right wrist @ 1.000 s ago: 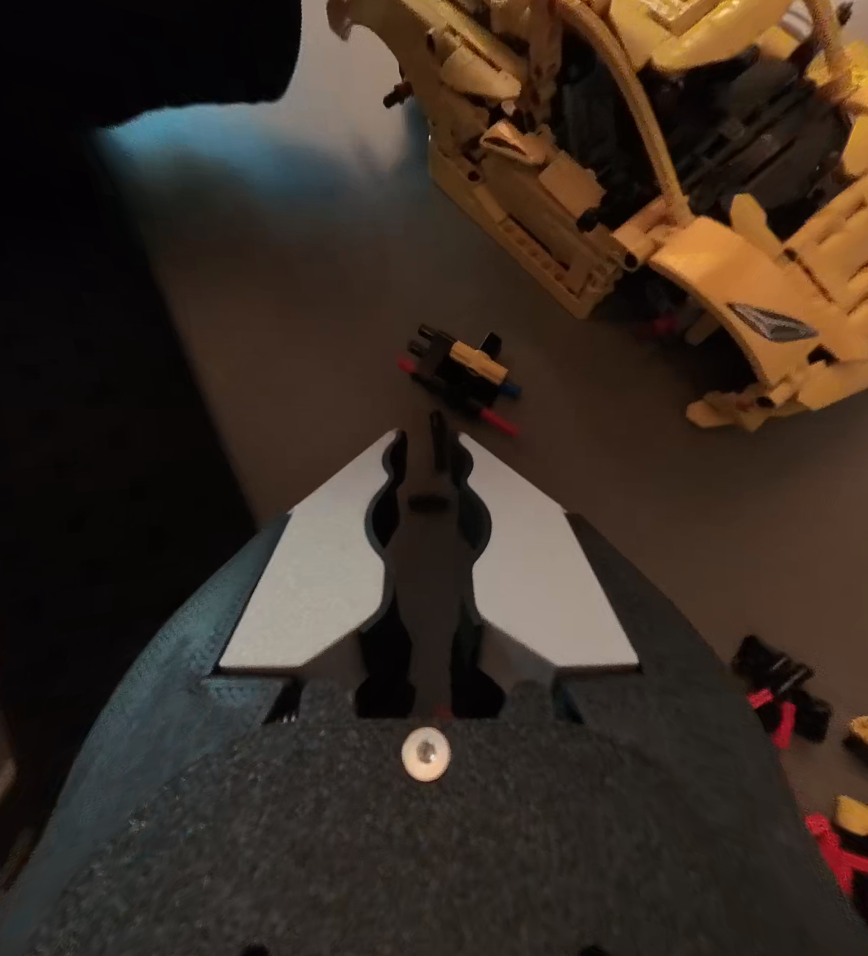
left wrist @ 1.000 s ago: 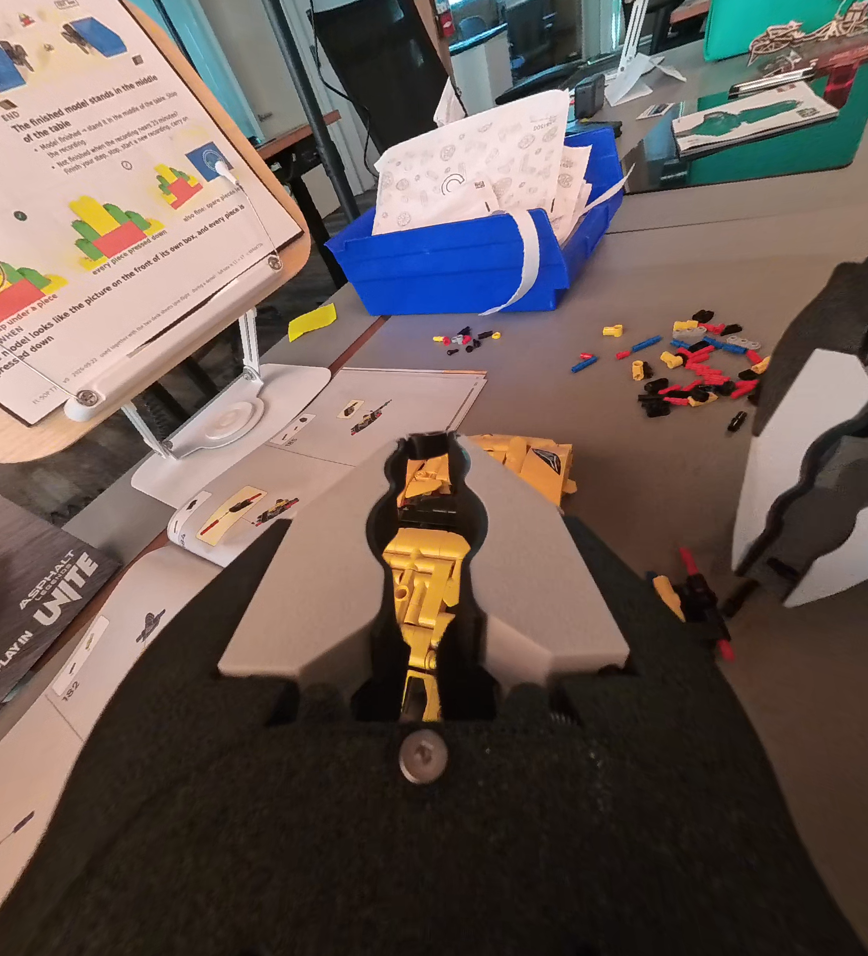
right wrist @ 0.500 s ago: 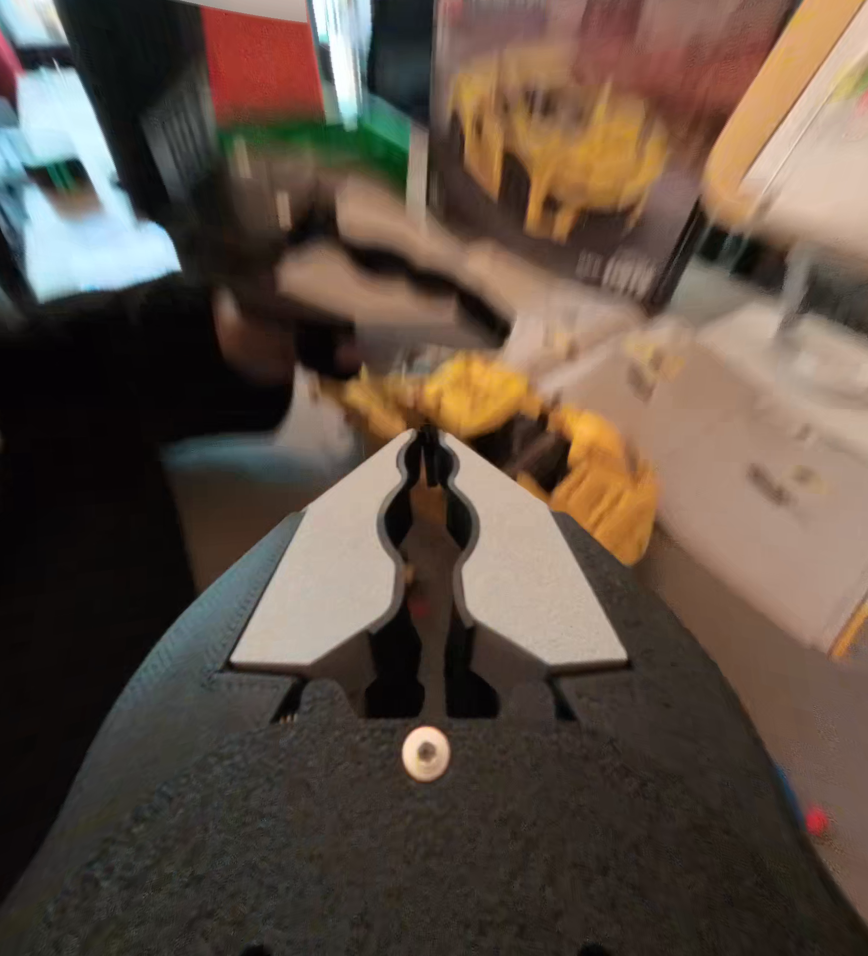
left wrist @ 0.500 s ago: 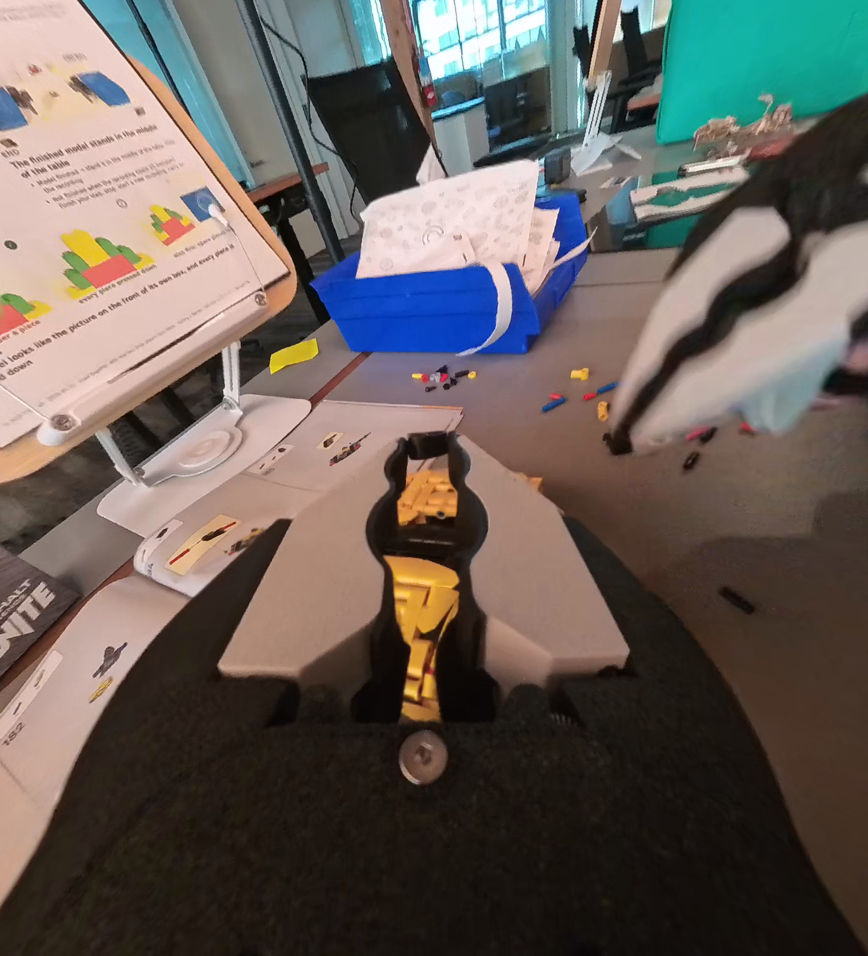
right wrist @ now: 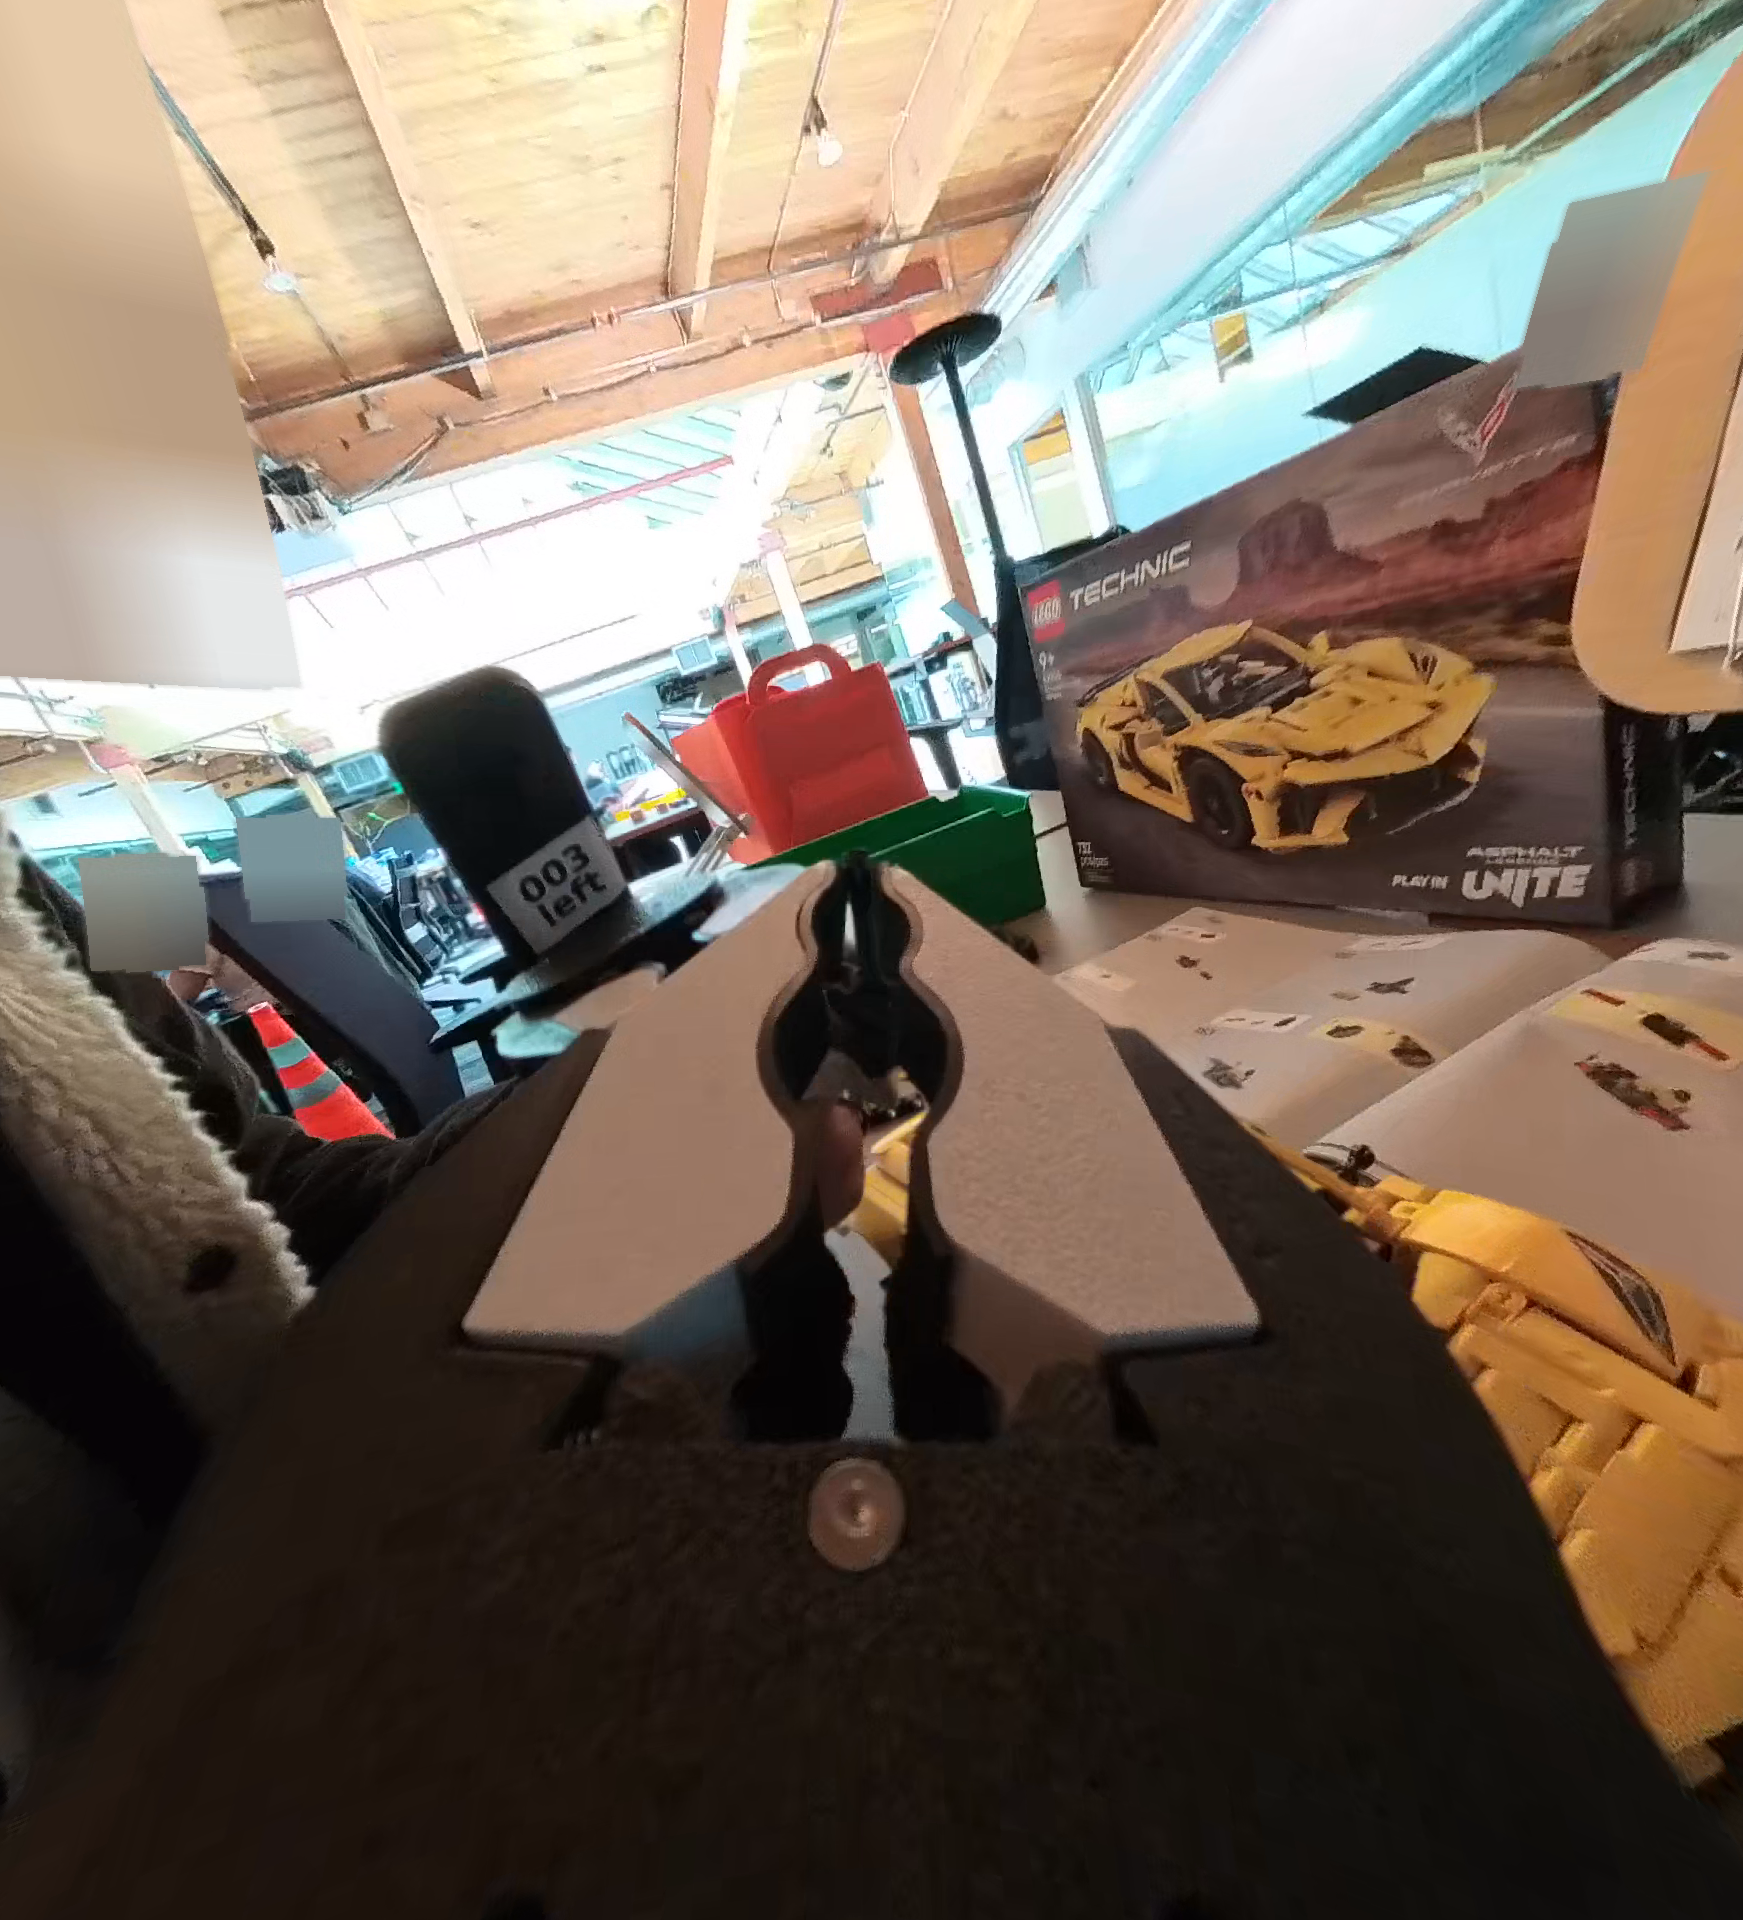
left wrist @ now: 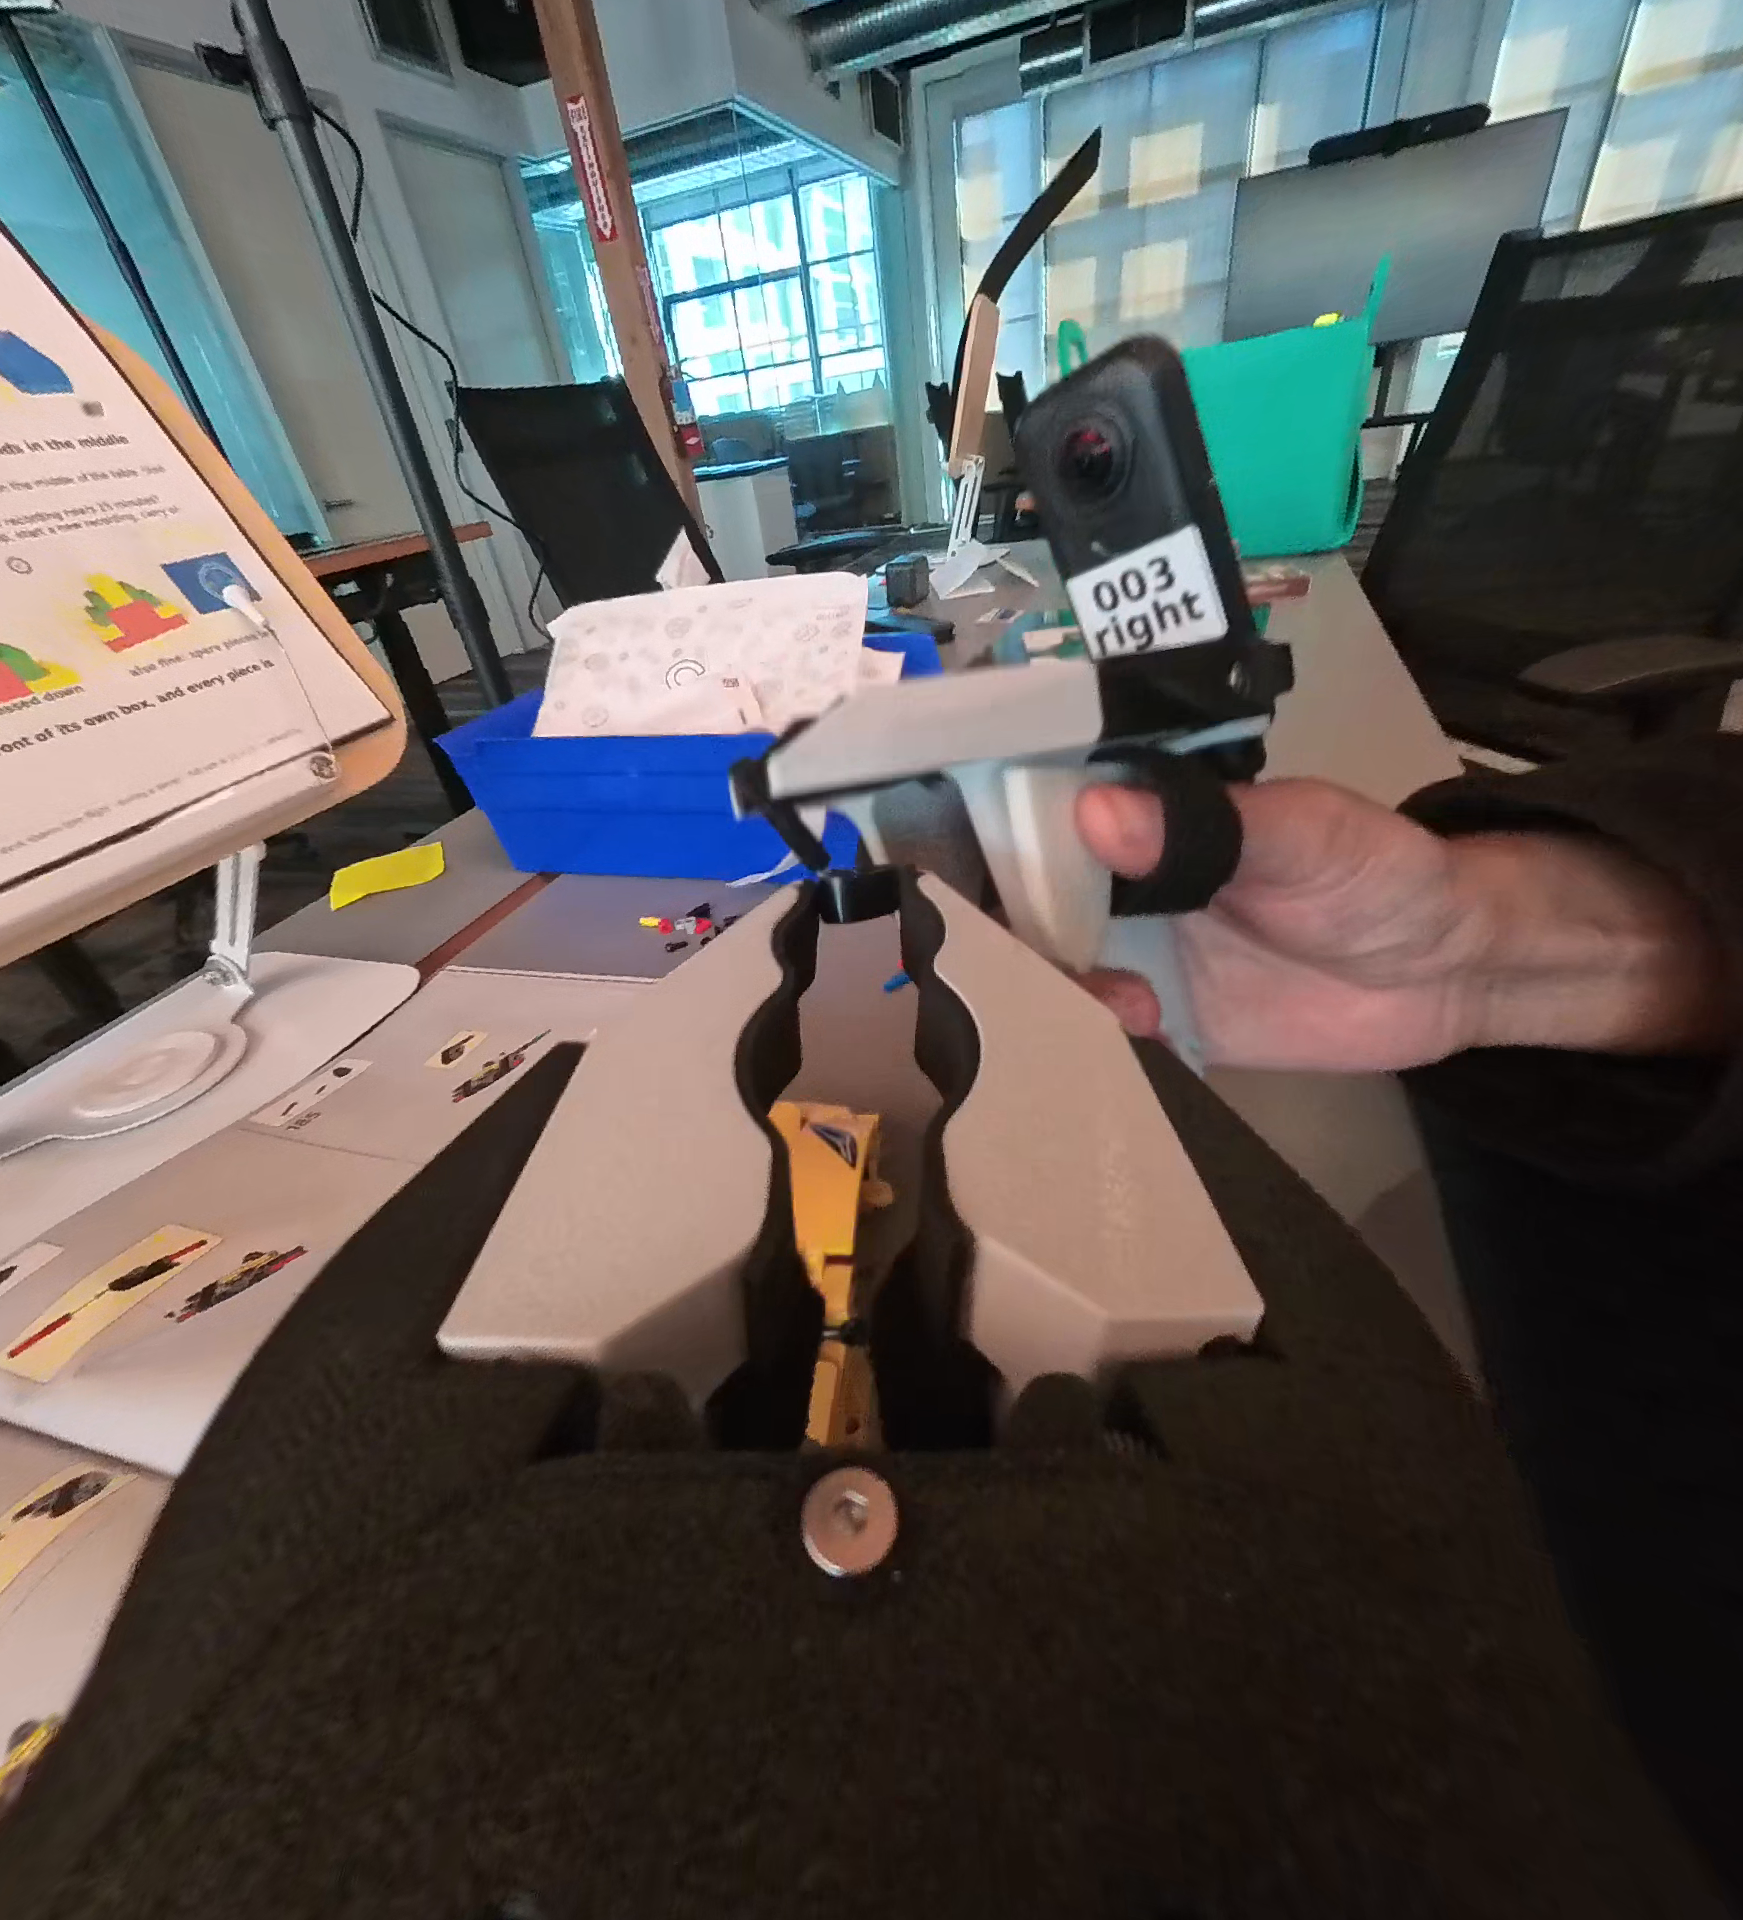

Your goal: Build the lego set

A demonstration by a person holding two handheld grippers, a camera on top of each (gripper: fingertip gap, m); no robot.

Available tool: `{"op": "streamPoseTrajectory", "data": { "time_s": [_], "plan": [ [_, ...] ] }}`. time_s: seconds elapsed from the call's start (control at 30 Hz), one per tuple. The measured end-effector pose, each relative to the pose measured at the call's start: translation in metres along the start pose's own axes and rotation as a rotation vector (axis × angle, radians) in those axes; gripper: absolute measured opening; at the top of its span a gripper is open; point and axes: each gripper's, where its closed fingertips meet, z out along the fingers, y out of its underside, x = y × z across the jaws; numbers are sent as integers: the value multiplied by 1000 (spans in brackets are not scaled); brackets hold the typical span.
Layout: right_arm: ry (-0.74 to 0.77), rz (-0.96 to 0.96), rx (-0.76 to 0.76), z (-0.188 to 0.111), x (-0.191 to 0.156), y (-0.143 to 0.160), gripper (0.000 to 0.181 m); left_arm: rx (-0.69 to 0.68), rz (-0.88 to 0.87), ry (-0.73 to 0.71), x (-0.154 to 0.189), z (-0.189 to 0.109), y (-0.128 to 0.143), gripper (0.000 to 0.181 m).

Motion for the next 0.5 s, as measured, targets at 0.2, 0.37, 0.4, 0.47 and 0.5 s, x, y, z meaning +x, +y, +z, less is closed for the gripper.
{"op": "streamPoseTrajectory", "data": {
  "time_s": [0.2,0.37,0.4,0.47,0.5],
  "plan": [
    [47,-38,34,-4,3,-3,4,-1,-34,-14,-8,-4,0,15],
    [55,-18,9,-11,8,1,3,19,-52,-48,-21,-12,-5,15],
    [54,-16,-2,-12,8,4,3,22,-51,-51,-22,-13,-6,15],
    [49,-10,7,-13,7,5,3,-1,-21,-55,-20,-12,-3,15],
    [42,-8,25,-14,6,1,4,-20,-3,-58,-20,-10,0,15]
  ]
}}
